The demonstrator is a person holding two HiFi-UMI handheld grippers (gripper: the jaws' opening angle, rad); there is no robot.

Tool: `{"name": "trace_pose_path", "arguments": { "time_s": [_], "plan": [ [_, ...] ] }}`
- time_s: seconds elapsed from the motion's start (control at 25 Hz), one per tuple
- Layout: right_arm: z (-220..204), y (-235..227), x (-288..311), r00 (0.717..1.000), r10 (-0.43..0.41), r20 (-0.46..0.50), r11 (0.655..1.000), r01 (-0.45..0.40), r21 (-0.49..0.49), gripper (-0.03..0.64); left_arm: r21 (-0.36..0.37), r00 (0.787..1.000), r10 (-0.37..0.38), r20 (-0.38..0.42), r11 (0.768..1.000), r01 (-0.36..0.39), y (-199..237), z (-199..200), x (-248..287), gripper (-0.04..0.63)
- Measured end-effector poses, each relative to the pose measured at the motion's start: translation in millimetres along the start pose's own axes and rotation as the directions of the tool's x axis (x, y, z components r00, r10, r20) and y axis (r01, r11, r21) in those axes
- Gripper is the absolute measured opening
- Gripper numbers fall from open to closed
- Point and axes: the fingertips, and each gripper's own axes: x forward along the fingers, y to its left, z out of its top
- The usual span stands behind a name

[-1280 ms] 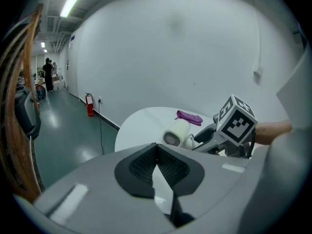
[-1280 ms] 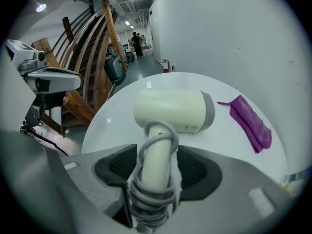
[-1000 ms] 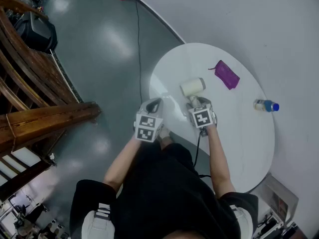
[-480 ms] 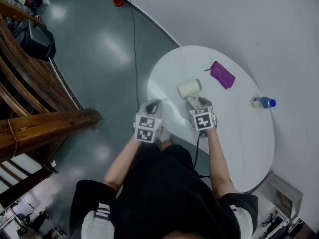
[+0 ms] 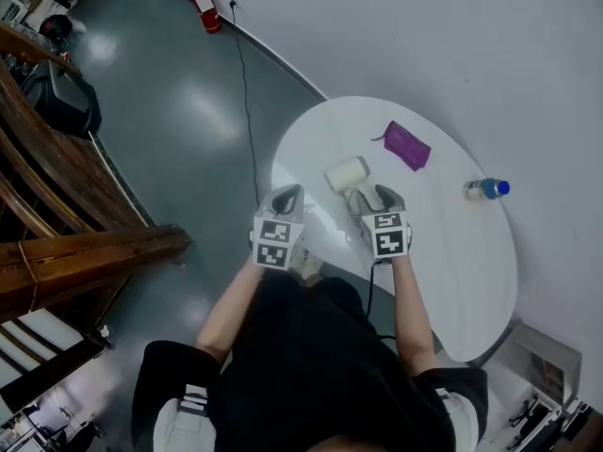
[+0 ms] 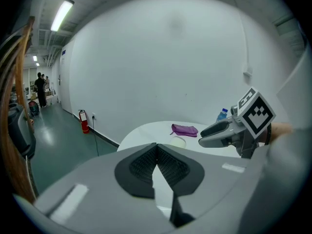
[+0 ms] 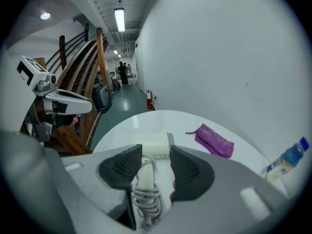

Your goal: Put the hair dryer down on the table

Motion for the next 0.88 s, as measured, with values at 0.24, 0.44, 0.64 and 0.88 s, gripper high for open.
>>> {"name": "trace_pose_path", "arguments": {
  "time_s": [0.24,0.44,0.64,0.88],
  "plan": [
    [25,-17,-33,0.990,-0.075,0.117,0.997,0.071,0.044,0.137,0.037,0.999,-0.016,0.037,0.999,0.015,-10,24,-5,0.006],
    [49,-25,-66,0.966,-0.124,0.227,0.991,0.107,0.082,0.109,0.071,0.996,-0.035,0.080,0.997,0.030,-21,49,-15,0.006],
    [73,-28,-104,0.922,-0.170,0.347,0.985,0.147,0.090,0.091,0.112,0.986,-0.050,0.158,0.993,0.033,-32,80,-28,0.006],
    [93,-30,-143,0.864,-0.209,0.458,0.977,0.168,0.130,0.066,0.142,0.972,-0.081,0.221,0.989,0.050,-45,111,-44,0.006]
  ]
}}
